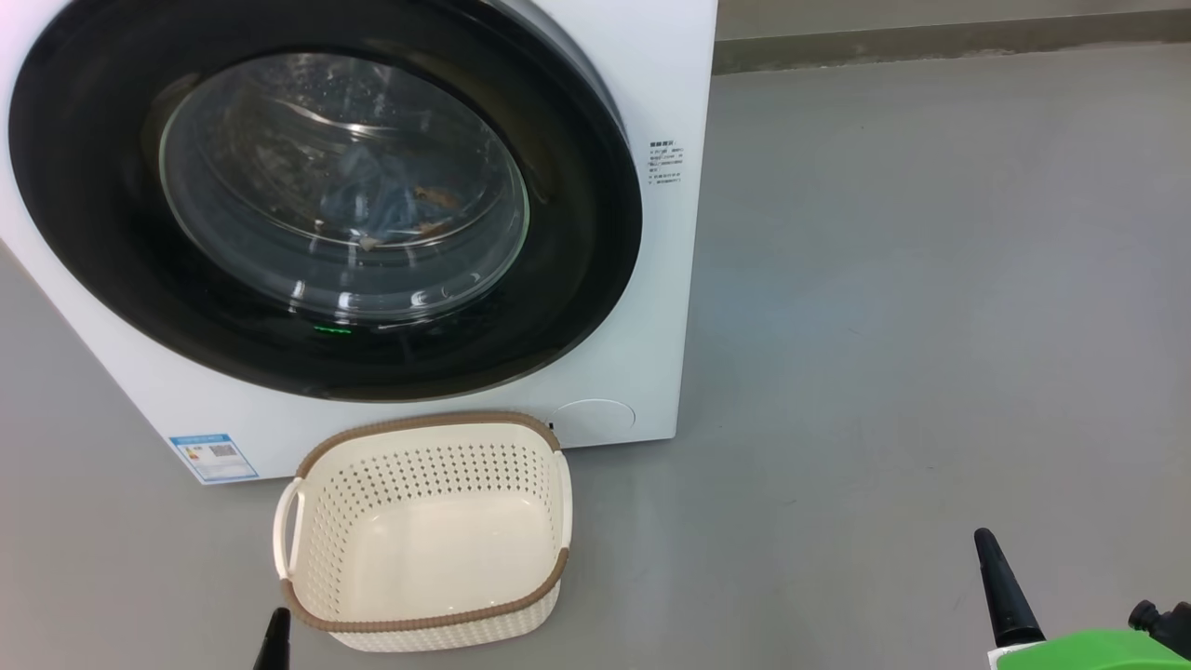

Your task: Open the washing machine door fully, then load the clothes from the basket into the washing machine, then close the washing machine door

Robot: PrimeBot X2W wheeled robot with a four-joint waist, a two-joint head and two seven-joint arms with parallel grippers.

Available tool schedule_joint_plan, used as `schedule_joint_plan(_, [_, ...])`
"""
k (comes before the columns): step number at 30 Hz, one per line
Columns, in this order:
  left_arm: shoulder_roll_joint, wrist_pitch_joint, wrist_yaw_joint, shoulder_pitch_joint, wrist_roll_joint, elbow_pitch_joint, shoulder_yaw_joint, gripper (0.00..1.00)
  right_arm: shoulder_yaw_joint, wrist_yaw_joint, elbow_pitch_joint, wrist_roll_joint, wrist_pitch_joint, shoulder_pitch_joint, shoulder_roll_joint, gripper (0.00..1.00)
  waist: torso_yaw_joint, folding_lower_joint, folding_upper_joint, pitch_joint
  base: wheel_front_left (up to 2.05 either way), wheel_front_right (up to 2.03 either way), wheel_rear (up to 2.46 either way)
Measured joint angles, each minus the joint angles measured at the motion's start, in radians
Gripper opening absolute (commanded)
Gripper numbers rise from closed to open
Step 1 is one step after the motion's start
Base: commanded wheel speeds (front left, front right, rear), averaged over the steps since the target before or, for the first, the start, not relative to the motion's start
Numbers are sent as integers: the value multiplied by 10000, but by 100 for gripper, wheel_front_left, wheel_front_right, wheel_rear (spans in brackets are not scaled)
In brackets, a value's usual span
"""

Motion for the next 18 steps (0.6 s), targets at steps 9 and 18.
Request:
schedule_joint_plan(9, [4, 224, -86, -188, -924, 59, 61, 0, -31, -2, 21, 986, 261, -57, 17, 0, 4, 0, 0, 31, 0, 0, 0])
schedule_joint_plan(18, [25, 483, -161, -396, -1822, 79, 138, 0, -63, -35, 40, 1954, 527, -253, 35, 0, 8, 0, 0, 62, 0, 0, 0])
